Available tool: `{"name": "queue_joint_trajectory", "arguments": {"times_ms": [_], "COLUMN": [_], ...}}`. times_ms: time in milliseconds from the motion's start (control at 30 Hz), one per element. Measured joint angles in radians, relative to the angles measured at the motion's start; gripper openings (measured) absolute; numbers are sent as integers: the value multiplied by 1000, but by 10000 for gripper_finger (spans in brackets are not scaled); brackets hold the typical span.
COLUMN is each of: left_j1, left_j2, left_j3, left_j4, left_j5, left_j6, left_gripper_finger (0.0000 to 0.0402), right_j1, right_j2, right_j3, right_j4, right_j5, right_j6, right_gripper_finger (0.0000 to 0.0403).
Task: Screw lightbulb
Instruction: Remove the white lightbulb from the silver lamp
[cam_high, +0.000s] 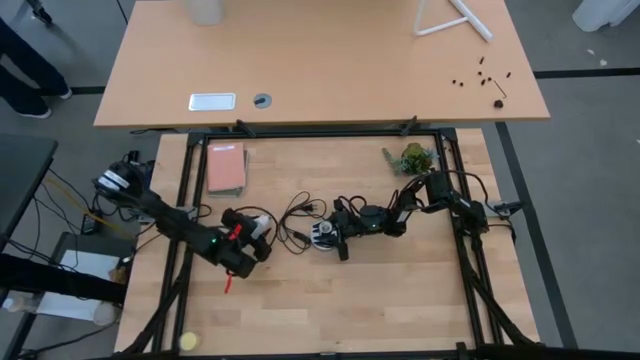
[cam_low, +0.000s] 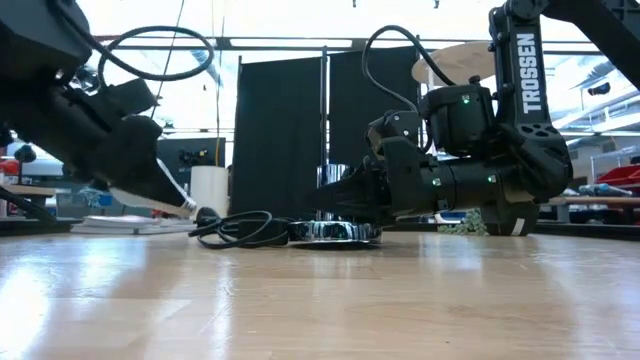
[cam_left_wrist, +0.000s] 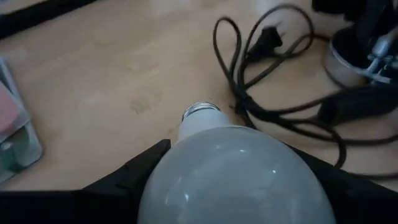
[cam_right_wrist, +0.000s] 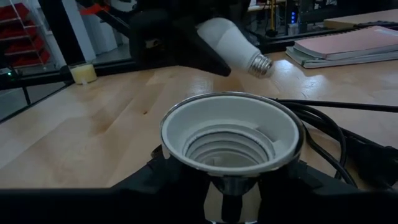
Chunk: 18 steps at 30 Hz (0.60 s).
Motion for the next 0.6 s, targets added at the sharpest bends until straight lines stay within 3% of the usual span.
{"name": "queue_joint_trajectory", "arguments": {"times_ms": [300,600], "left_j1": [0,0], "left_j2": [157,395], "left_j3": [-33,-29], "left_j4": [168,365], "left_j5": [-265,-324], "left_j6": [16,16], "left_gripper_finger": [264,264], "right_j1": [8,10], "right_j2": [0,0], "right_j3": [0,0], "right_j4": [0,0], "right_j5": [4,3], "right_j6": [-4,-6], "right_gripper_finger": [182,182]}}
